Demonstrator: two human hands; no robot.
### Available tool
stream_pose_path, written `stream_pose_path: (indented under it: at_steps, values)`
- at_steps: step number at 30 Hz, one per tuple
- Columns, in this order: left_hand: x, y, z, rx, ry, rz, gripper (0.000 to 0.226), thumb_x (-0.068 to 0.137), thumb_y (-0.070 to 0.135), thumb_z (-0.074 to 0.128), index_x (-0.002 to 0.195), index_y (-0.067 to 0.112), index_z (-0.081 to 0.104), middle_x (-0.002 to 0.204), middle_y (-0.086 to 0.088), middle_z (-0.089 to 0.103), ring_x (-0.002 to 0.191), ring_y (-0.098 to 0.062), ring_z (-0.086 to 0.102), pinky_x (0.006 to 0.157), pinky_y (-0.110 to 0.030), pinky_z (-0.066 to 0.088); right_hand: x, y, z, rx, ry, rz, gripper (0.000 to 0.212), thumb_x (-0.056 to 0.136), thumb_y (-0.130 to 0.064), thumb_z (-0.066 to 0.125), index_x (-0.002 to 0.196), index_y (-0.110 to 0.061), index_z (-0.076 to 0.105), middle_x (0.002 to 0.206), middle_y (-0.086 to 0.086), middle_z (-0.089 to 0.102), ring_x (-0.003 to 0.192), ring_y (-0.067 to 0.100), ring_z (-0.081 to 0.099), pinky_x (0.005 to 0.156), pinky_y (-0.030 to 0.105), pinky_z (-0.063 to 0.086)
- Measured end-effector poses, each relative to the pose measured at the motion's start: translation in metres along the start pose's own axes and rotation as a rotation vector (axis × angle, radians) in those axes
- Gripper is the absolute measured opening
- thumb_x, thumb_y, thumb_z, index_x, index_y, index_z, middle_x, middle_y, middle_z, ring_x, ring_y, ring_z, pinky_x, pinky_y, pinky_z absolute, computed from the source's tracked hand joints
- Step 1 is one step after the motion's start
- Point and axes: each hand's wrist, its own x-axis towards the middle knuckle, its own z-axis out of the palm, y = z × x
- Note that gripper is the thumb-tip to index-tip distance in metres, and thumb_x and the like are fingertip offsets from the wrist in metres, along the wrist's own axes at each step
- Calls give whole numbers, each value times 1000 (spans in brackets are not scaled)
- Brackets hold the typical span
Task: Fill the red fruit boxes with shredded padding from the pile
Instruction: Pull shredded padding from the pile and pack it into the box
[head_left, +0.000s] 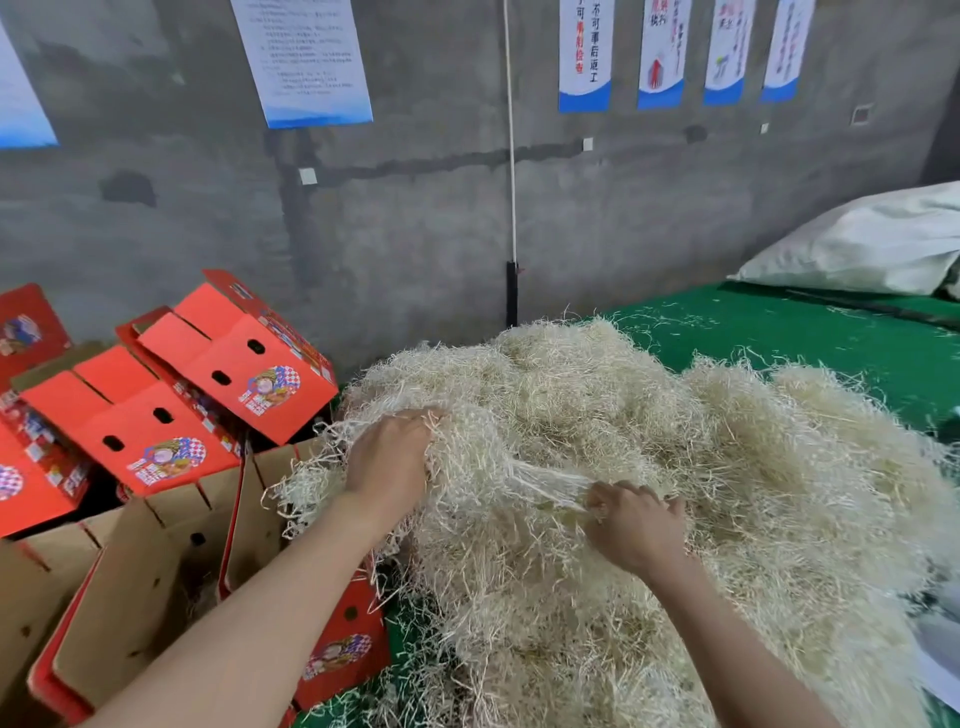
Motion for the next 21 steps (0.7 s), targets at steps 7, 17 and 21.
stream_pose_path:
  at_steps: [7, 17, 21]
  values:
    - [7, -31, -14, -109, 97, -245, 27, 71, -21, 44, 81, -1, 59, 76, -11, 56, 75, -27, 58, 65, -35, 49, -8, 38, 12, -65, -137, 142, 41, 84, -44, 45, 125, -41, 45, 125, -12, 53, 118, 19, 50, 108, 61, 18]
    - [23, 7, -13, -990, 58, -612, 22, 89, -2, 36, 82, 0, 56, 73, -11, 46, 65, -26, 46, 64, -35, 42, -12, -33, -68, 61, 115, -77, 57, 69, -46, 73, 116, -33, 43, 126, -3, 45, 121, 20, 39, 107, 43, 22]
    - [23, 27, -21, -1683, -18, -869, 28, 99, 3, 26, 95, -10, 51, 128, -32, 45, 116, -27, 54, 88, -26, 44, -13, -66, -87, 569, -15, -197, 85, 61, -32, 80, 132, -18, 35, 122, -5, 44, 102, 9, 48, 94, 25, 40]
